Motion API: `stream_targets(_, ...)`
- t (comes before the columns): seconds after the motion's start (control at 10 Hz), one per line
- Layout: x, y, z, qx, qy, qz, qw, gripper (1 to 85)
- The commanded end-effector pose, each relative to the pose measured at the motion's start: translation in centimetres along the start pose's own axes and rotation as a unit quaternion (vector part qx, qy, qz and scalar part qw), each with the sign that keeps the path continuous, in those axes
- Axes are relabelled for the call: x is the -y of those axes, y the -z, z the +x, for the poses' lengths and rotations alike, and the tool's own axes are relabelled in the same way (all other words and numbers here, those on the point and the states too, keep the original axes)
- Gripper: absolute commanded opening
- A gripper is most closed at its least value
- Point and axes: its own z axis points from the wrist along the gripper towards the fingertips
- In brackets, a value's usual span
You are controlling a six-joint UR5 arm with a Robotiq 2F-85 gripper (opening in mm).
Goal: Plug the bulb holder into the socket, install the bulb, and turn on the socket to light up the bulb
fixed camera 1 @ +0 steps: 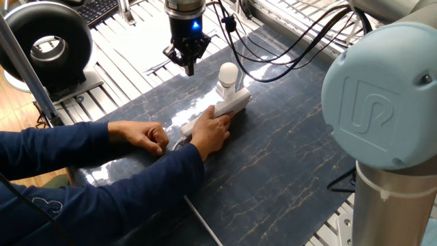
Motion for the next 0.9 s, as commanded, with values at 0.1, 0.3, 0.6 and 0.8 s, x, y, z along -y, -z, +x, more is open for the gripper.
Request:
stream_targets(0.1, -0.7, -0.2, -0.6, 0.001, -0.002, -0.008, 1.0, 1.3)
stream_targets(0.3, -1.8, -0.5, -0.6, -0.002, -0.006, -0.023, 0.9997, 1.3)
stream_targets(0.6, -4.7, -1.6, -1.1, 0.003, -0.012, -0.038, 0.9992, 1.3)
stream_targets(0.8, -6.2, -1.8, -0.2, -0.014, -0.006, -0.041, 0.999, 1.3)
